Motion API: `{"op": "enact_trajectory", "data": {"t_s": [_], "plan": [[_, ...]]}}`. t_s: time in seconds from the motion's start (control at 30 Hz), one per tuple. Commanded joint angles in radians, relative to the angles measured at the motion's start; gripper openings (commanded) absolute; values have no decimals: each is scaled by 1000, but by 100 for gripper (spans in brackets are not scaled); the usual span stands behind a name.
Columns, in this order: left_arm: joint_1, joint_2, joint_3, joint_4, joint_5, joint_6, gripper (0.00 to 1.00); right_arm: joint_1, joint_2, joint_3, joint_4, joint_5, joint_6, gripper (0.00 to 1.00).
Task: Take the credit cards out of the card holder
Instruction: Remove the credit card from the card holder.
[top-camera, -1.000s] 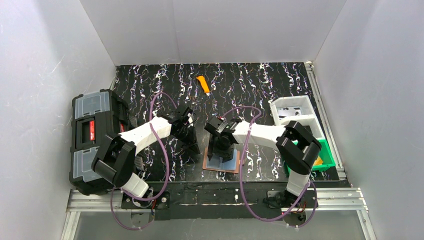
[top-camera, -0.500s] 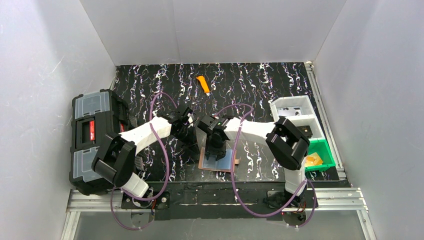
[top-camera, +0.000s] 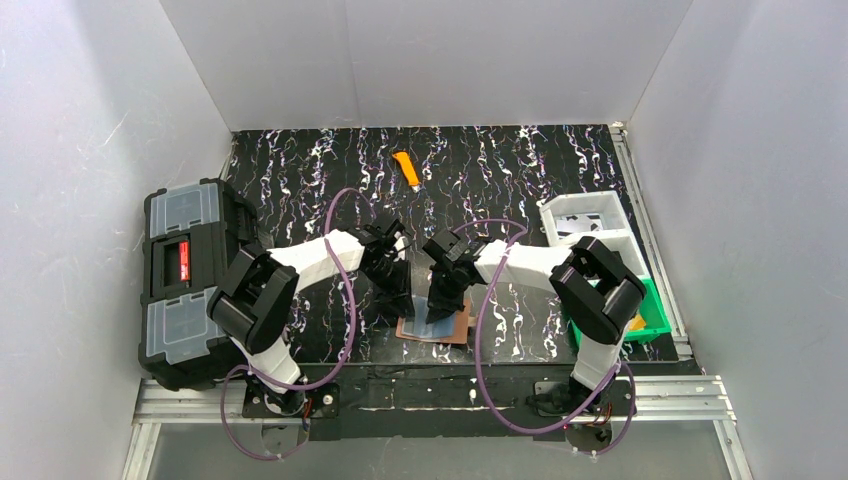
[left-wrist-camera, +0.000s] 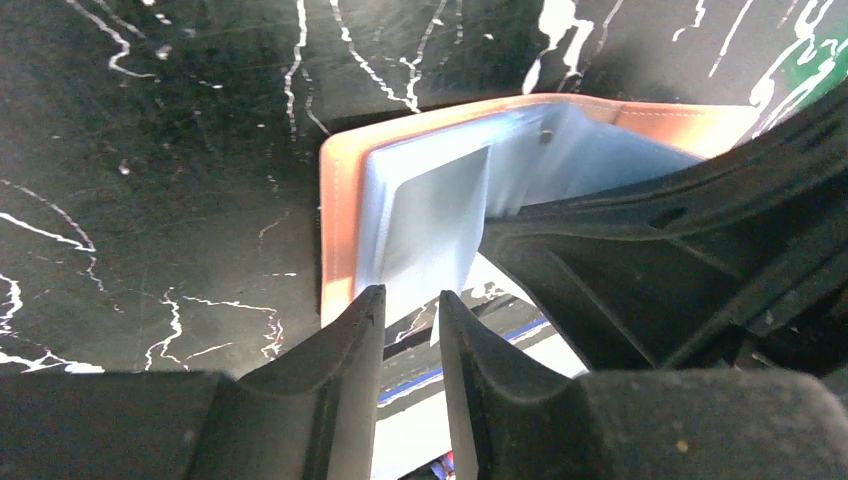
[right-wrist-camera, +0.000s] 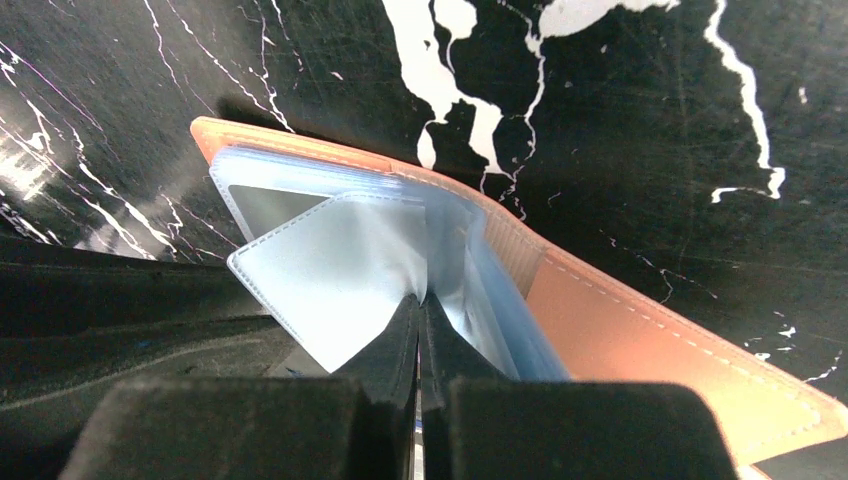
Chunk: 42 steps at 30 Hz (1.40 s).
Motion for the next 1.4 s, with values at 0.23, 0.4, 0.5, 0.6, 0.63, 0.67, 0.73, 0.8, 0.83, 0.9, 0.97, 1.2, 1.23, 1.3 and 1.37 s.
{"op": "enact_trajectory", "data": {"t_s": [0.23,0.4,0.5,0.6,0.63,0.67,0.73,0.8,0.83,0.9,0.97,1.2,1.23,1.3,1.37], "plan": [[-26,-41,37,5,46,17,29,13,122,-90,69,45,-25,1],[-34,-4,38,10,54,29,29,13,120,-89,73,39,-28,1],[-39,21,36,14,40,31,28,12,103,-98,87,32,-31,1],[-43,49,32,23,31,28,25,11,69,-101,100,25,-40,1],[-45,57,29,26,26,24,22,11,51,-105,108,26,-42,1],[-46,60,27,28,20,19,20,11,24,-106,111,28,-47,1],[-46,59,21,28,2,2,17,11,-23,-102,110,37,-58,5],[-45,56,15,29,-12,-12,14,11,-66,-91,96,52,-72,9],[-46,56,14,30,-15,-18,12,11,-87,-80,86,60,-80,11],[-46,54,9,31,-19,-28,9,11,-123,-57,62,71,-95,16],[-45,47,6,33,-22,-36,8,11,-151,-29,30,84,-109,24],[-58,11,33,29,8,-48,10,10,-263,6,-80,159,-119,38],[-65,11,42,25,11,-48,11,8,-276,4,-93,168,-119,38],[-81,13,60,19,15,-48,12,5,-304,-5,-119,173,-113,38],[-100,20,77,19,18,-56,13,2,-338,-23,-129,209,-103,38]]}}
